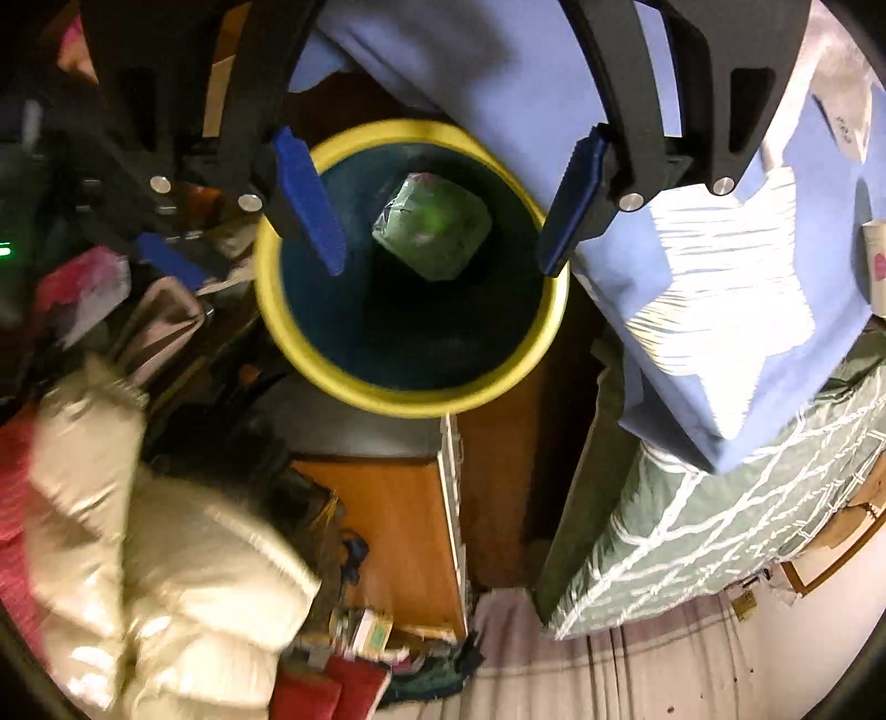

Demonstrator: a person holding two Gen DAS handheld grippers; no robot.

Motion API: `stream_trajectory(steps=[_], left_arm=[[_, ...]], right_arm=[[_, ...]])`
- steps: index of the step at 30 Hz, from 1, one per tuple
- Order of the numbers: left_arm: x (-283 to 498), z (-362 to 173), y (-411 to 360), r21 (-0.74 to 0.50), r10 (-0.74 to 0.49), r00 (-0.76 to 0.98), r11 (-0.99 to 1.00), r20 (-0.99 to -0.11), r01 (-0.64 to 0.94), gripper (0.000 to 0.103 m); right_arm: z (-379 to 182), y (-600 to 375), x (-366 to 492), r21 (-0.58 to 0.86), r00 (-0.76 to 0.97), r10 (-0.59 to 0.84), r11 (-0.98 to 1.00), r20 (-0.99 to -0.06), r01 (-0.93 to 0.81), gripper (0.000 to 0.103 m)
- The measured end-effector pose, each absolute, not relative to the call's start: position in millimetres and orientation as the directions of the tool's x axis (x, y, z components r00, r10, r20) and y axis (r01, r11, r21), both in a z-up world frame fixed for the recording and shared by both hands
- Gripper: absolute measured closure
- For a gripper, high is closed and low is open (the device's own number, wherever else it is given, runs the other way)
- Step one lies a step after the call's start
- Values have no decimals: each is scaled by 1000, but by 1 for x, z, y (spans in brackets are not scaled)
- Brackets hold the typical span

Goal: Collect trash
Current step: 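Move the right gripper back to the table and grasp the white foam net sleeve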

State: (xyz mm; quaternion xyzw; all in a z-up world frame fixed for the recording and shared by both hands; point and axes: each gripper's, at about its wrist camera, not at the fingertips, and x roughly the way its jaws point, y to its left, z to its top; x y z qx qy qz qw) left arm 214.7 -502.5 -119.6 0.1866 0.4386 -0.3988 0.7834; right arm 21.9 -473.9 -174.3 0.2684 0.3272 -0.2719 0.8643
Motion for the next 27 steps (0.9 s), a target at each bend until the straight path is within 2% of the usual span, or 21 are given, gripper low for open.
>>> stream_trajectory(steps=[4, 12, 18, 27], left_arm=[[200, -73, -452, -56, -517, 383, 647, -765, 760, 20], [180, -21, -296, -57, -491, 579, 792, -652, 608, 14], [162, -25, -163, -56, -339, 719, 920, -607, 387, 12], [143, -58, -28, -121, -202, 756, 979, -622, 163, 12]], right_arm=[[-171, -458, 26, 270, 641, -290, 729, -710, 629, 65], [-158, -405, 51, 238, 666, -236, 808, -707, 539, 65], [-146, -344, 80, 192, 688, -180, 884, -703, 427, 64], [-111, -244, 120, 172, 735, -12, 970, -678, 174, 64]])
